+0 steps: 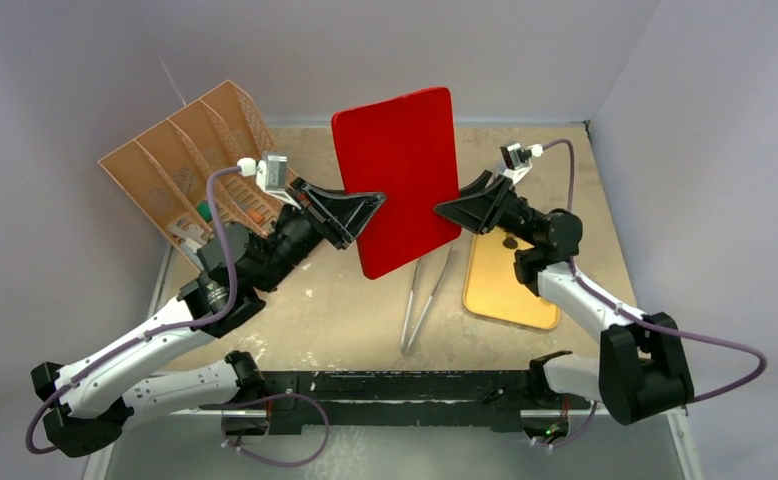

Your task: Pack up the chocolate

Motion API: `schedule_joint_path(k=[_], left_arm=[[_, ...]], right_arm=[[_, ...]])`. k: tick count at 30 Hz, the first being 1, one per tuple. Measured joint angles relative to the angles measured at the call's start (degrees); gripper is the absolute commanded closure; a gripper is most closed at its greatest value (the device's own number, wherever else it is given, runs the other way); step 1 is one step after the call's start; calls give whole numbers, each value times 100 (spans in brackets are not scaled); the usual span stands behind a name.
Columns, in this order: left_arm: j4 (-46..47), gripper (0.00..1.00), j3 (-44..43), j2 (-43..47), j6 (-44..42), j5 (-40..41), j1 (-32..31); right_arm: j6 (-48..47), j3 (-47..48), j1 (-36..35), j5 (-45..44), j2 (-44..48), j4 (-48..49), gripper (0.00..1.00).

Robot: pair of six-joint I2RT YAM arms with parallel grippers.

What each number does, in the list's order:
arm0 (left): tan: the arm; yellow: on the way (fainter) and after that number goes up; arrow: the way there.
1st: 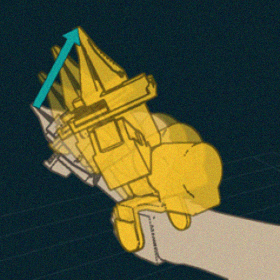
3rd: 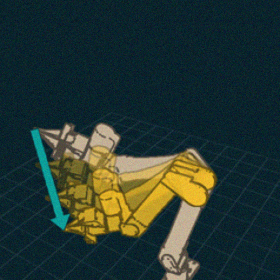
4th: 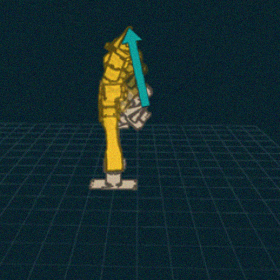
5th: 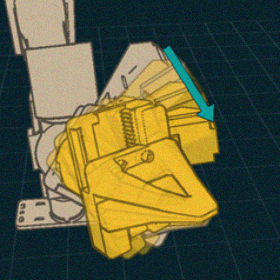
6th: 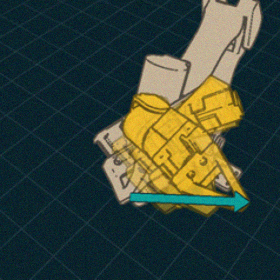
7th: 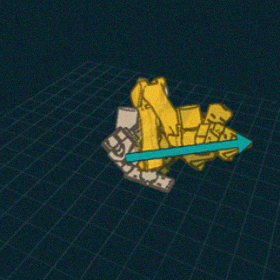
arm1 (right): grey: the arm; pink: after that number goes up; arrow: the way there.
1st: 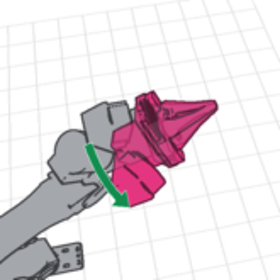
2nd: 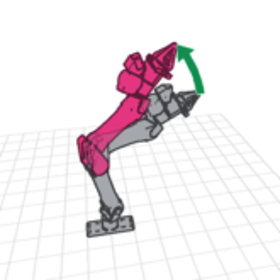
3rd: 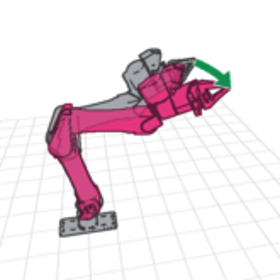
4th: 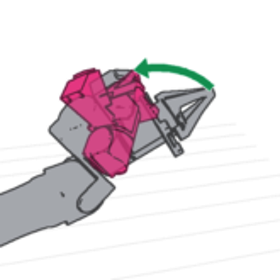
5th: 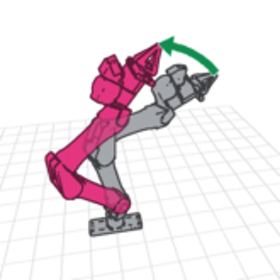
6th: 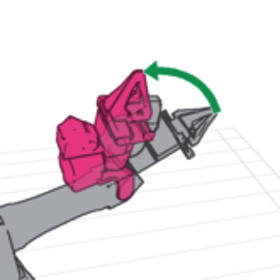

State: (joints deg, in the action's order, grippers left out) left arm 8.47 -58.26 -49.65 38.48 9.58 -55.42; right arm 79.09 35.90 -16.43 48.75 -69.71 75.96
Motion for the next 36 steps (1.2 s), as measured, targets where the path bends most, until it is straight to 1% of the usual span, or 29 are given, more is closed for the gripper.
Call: schedule_joint_path(k=[3,4,5,6,7,11,13,15,18,20,21,23,28,31,36], left_arm=[[157,100,2,-4,2,4,-2],[221,100,4,0,0,20,-2],[282,100,15,7,-4,42,-2],[339,100,35,15,-4,68,-2],[411,100,70,28,-7,105,-2],[529,100,168,55,-11,208,-2],[555,100,195,68,-87,332,2],[529,88,249,81,-188,553,57],[516,63,267,136,-258,734,24],[341,50,308,190,-297,1016,15],[249,46,358,223,-319,1180,15],[20,39,474,308,-323,1561,15],[-658,35,623,461,-313,2557,15],[-1202,35,664,466,-315,3143,15],[-1915,33,662,326,-522,3665,15]], right_arm=[[461,-42,0,96,-168,691,39],[581,-59,0,144,-188,848,40],[658,-68,0,184,-192,951,43],[717,-74,0,208,-192,1036,49],[765,-76,0,234,-188,1130,53],[850,-92,0,321,-146,1294,83],[970,-122,15,304,-59,1314,92],[1019,-127,15,247,129,1285,99],[846,-133,24,214,402,870,100],[496,-133,-11,166,577,498,100],[310,-133,-20,164,662,291,100],[0,-133,-9,66,761,-107,100],[-533,-118,17,-326,651,-903,100],[-870,79,39,-619,391,-1554,100],[-1384,643,44,-1296,-199,-2564,100]])
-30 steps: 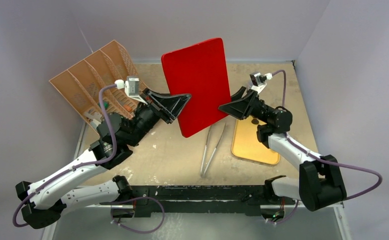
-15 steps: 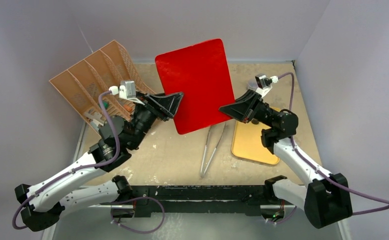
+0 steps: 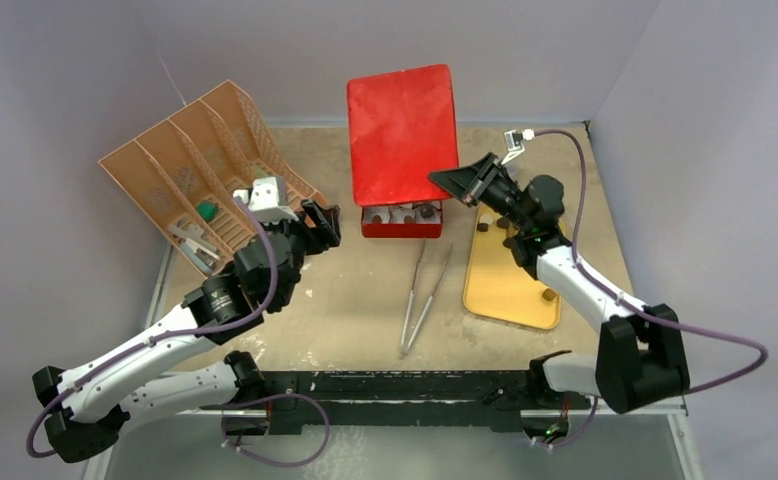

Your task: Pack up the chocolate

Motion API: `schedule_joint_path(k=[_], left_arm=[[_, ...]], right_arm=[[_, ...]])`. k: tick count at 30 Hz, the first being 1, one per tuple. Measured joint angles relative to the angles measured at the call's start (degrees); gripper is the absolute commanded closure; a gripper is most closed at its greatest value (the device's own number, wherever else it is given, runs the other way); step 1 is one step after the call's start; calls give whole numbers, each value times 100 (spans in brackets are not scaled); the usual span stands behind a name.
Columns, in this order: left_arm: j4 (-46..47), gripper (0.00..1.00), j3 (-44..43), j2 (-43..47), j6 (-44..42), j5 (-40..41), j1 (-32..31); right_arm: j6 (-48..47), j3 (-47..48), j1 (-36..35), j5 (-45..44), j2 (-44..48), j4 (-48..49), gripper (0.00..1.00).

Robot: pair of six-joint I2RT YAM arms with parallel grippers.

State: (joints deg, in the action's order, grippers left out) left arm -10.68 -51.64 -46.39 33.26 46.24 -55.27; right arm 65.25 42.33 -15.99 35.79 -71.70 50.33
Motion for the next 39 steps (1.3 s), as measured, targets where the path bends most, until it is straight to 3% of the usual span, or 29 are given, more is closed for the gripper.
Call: schedule_joint_path(k=[5,13,23,39], left_arm=[[-592,32,-2,-72,-511,114,0],[-931,32,-2,-52,-1086,57,0],[-1113,32,-2,68,-1296,39,0],[-1128,32,-2,94,-1335,-59,0]], right_arm=[[-291,544,0,-684,-831,-745,100],[-348,1303,26,-979,-2194,-1464,100],[-131,1565,22,-1073,-2992,-1429,100],[745,1370,-63,-1215,-3340,-190,100]])
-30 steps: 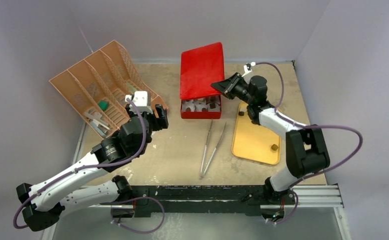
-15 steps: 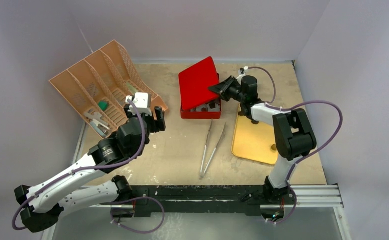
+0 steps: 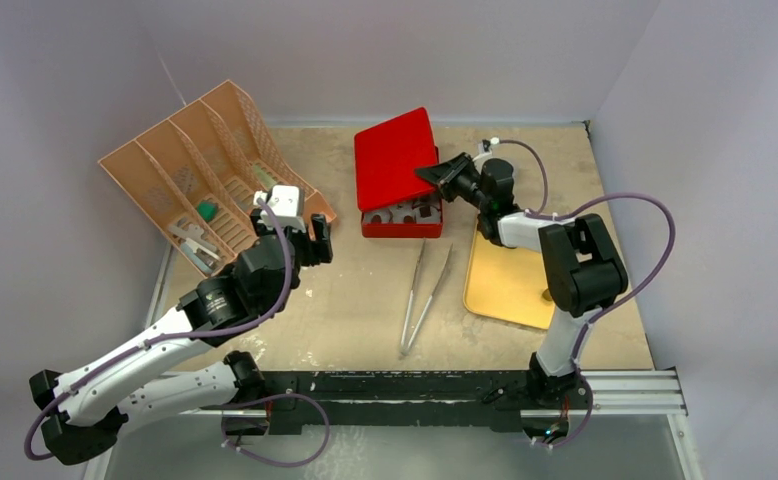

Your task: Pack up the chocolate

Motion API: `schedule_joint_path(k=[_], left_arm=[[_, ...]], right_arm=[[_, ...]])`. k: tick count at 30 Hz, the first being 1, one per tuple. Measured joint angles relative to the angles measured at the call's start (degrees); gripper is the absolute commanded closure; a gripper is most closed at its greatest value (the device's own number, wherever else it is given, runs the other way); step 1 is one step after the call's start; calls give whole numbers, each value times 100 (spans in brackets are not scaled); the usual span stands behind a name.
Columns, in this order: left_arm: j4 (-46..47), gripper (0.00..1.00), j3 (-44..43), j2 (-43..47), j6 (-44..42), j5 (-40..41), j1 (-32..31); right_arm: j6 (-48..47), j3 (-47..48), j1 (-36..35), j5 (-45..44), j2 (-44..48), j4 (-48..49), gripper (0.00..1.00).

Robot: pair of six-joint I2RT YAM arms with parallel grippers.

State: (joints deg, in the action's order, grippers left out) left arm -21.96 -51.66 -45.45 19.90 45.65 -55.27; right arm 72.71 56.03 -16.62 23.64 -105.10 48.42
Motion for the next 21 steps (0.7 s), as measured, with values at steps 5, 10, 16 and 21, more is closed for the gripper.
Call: schedule_joint_path(k=[5,10,16,21], left_arm=[[-4,32,0,-90,28,0,0],[-164,32,-37,-481,323,72,0],[-457,36,-586,-1416,717,-238,527],[-387,36,-1134,-2184,1117,-1274,1899]], right_arm=[[240,-175,-35,-166,-225,306,100],[387,-208,-79,-264,-457,450,100],[522,-256,-140,-376,-531,680,100],[579,-319,-175,-470,-610,857,100]])
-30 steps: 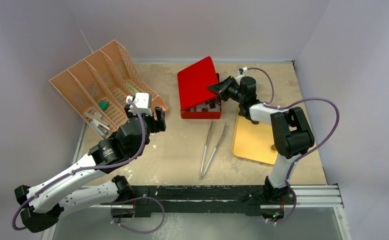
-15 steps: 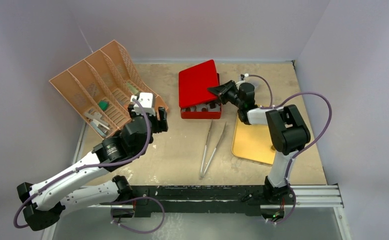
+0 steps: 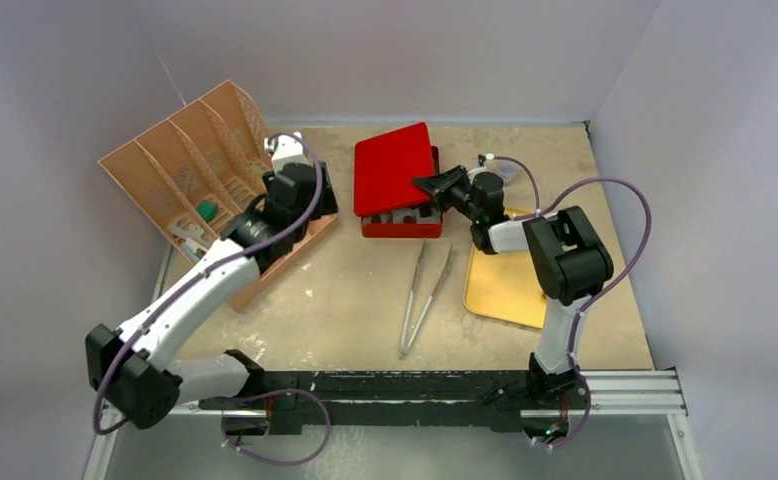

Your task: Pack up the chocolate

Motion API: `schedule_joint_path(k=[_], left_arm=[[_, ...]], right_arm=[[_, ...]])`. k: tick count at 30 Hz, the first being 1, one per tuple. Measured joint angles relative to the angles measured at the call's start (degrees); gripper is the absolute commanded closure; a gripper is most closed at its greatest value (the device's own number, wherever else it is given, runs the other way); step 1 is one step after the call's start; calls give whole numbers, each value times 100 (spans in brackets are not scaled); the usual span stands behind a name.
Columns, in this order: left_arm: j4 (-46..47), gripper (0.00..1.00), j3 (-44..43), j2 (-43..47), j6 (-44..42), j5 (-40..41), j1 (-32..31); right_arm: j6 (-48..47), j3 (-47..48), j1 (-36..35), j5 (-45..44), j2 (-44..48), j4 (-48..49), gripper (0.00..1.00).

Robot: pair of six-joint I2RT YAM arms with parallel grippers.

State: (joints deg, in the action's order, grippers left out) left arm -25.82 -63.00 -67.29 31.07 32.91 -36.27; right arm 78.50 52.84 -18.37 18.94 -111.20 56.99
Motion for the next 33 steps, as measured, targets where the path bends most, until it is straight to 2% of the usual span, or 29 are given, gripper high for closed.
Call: schedule_joint_path(k=[3,7,14,20,28,33], left_arm=[[94,36,-389,-595,245,-566,590],[393,36,-883,-1471,463,-1104,955],[977,35,-1279,-2848,586,-1685,1259],[1152,40,-1906,-3974,511,-1827,1298],[1410,40,-2131,-4664,337,-2149,1300],[1779,47,-2133,-4706,210,-2481,1300]], right_arm=[[2,-103,-2,-24,-7,114,100],[17,-306,-2,-42,-7,269,100],[-35,-551,-2,-63,-2,328,98],[-98,-551,-4,-155,28,332,98],[-160,-603,-17,-299,28,334,97],[-195,-625,-26,-326,46,315,93]])
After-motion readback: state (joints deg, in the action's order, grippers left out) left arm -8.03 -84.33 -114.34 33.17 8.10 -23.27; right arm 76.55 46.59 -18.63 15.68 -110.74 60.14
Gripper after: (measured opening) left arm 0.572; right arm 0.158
